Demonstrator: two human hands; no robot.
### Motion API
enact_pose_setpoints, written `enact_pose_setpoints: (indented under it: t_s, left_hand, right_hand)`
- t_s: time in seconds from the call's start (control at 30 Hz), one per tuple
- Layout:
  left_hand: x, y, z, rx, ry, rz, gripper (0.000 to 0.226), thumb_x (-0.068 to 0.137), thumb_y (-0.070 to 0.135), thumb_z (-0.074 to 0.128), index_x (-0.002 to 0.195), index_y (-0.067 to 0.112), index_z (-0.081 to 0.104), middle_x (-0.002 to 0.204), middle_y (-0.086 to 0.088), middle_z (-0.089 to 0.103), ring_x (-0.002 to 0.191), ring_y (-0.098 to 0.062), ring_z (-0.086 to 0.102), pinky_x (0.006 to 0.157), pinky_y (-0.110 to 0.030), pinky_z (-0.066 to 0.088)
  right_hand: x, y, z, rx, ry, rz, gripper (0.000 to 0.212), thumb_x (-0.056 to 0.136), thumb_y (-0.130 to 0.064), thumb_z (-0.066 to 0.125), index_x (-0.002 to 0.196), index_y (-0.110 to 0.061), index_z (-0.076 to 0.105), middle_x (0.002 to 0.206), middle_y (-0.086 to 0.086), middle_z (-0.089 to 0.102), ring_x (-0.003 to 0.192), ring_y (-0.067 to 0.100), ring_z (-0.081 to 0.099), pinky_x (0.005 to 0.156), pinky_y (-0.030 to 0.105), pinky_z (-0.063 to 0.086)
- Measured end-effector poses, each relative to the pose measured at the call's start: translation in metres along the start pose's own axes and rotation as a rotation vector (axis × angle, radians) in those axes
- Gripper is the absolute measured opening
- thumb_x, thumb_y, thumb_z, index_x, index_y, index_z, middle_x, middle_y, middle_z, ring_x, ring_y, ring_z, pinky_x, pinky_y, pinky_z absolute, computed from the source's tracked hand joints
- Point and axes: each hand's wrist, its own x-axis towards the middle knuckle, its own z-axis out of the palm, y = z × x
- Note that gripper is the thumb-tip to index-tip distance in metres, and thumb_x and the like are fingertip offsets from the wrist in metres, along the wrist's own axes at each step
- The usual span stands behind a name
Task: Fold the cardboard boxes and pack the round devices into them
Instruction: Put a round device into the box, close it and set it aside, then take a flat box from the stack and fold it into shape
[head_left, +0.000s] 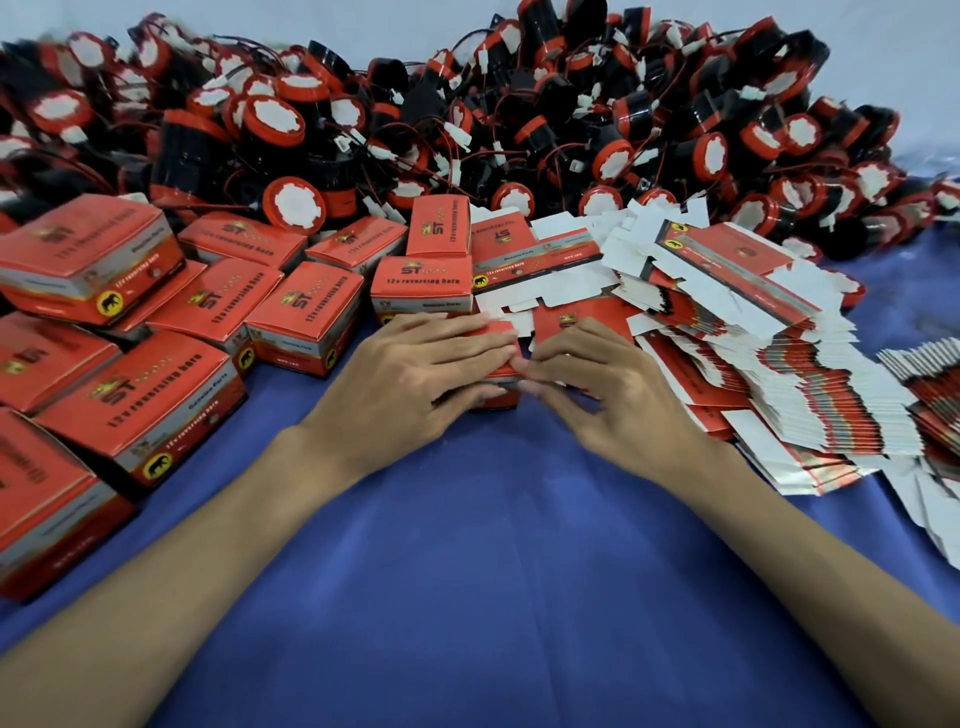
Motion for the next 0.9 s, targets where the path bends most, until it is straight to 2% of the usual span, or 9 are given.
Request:
enact_pose_setpoints:
  t_s: [0.13, 0.27, 0.37, 0.47, 0.6, 0.7, 0.73, 0.8, 0.9]
  left_hand:
    - [0.002, 0.005, -0.007, 0.210, 0.115, -0.034, 0.020, 0.091, 0.027, 0.065, 0.099, 0.013, 0.076, 0.105, -0.001, 0.074, 0.097, -0.021, 0.071, 0.081, -0.038, 0.052]
    - [0.001, 0.009, -0.015, 0.497, 0.023, -0.247, 0.013, 0.089, 0.025, 0.063, 0.089, 0.015, 0.072, 0.087, -0.001, 0.071, 0.082, -0.025, 0.064, 0.081, -0.041, 0.040]
    - [0.002, 0.009, -0.019, 0.649, -0.115, -0.406, 0.019, 0.073, 0.009, 0.069, 0.091, 0.011, 0.068, 0.093, -0.009, 0.060, 0.091, -0.032, 0.054, 0.086, -0.048, 0.034]
    - [0.005, 0.022, -0.014, 0.534, -0.118, -0.265, 0.040, 0.064, 0.001, 0.069, 0.103, 0.008, 0.069, 0.111, -0.014, 0.061, 0.106, -0.035, 0.055, 0.099, -0.048, 0.036]
    - [0.010, 0.045, -0.002, 0.168, -0.131, -0.108, 0.021, 0.079, 0.013, 0.061, 0.097, 0.007, 0.070, 0.114, -0.013, 0.065, 0.099, -0.031, 0.064, 0.074, -0.036, 0.052]
    - [0.009, 0.045, 0.002, 0.056, -0.201, -0.131, 0.024, 0.083, 0.015, 0.057, 0.101, 0.006, 0.070, 0.116, -0.013, 0.064, 0.096, -0.028, 0.064, 0.066, -0.033, 0.052]
    - [0.008, 0.044, 0.002, 0.026, -0.207, -0.152, 0.024, 0.084, 0.014, 0.059, 0.103, 0.006, 0.070, 0.117, -0.013, 0.062, 0.098, -0.028, 0.063, 0.066, -0.032, 0.052]
    - [0.007, 0.041, 0.003, -0.019, -0.202, -0.185, 0.024, 0.084, 0.012, 0.063, 0.107, 0.006, 0.069, 0.119, -0.013, 0.060, 0.101, -0.028, 0.063, 0.071, -0.033, 0.052]
    - [0.007, 0.040, 0.005, -0.053, -0.190, -0.186, 0.027, 0.085, 0.014, 0.060, 0.110, 0.007, 0.068, 0.122, -0.013, 0.059, 0.105, -0.028, 0.062, 0.075, -0.038, 0.055]
  right_hand:
    - [0.003, 0.009, -0.008, -0.403, -0.089, 0.261, 0.038, 0.094, -0.029, 0.055, 0.125, -0.007, 0.062, 0.127, 0.015, 0.059, 0.115, 0.033, 0.056, 0.087, 0.047, 0.049]
    - [-0.002, 0.008, -0.001, -0.541, -0.424, 0.463, 0.051, 0.101, -0.039, 0.036, 0.144, -0.011, 0.040, 0.153, 0.009, 0.036, 0.143, 0.020, 0.031, 0.117, 0.041, 0.018]
    - [-0.001, 0.004, 0.004, -0.583, -0.454, 0.383, 0.042, 0.103, -0.032, 0.032, 0.135, -0.012, 0.049, 0.140, 0.008, 0.052, 0.131, 0.021, 0.047, 0.114, 0.037, 0.021]
    - [0.005, 0.001, -0.001, -0.608, -0.531, 0.365, 0.044, 0.102, -0.040, 0.028, 0.127, -0.016, 0.055, 0.133, 0.005, 0.056, 0.122, 0.019, 0.053, 0.112, 0.032, 0.023]
    - [0.005, -0.015, -0.003, -0.610, -0.547, 0.304, 0.028, 0.097, -0.031, 0.043, 0.111, -0.018, 0.064, 0.102, 0.002, 0.070, 0.096, 0.022, 0.066, 0.110, 0.032, 0.027]
    - [0.004, -0.019, -0.002, -0.616, -0.377, 0.238, 0.011, 0.074, -0.016, 0.067, 0.083, -0.015, 0.072, 0.066, 0.002, 0.070, 0.063, 0.024, 0.068, 0.103, 0.038, 0.042]
    - [0.004, -0.016, -0.003, -0.590, -0.308, 0.226, 0.014, 0.074, -0.019, 0.066, 0.085, -0.014, 0.073, 0.070, 0.004, 0.071, 0.068, 0.024, 0.070, 0.104, 0.041, 0.041]
    - [0.005, -0.011, -0.007, -0.530, -0.384, 0.328, 0.044, 0.086, -0.038, 0.052, 0.119, -0.012, 0.064, 0.116, 0.011, 0.068, 0.113, 0.024, 0.062, 0.113, 0.045, 0.027]
    - [0.006, -0.003, -0.006, -0.531, -0.650, 0.453, 0.069, 0.095, -0.052, 0.026, 0.150, -0.010, 0.025, 0.157, 0.015, 0.023, 0.147, 0.025, 0.019, 0.119, 0.043, 0.013]
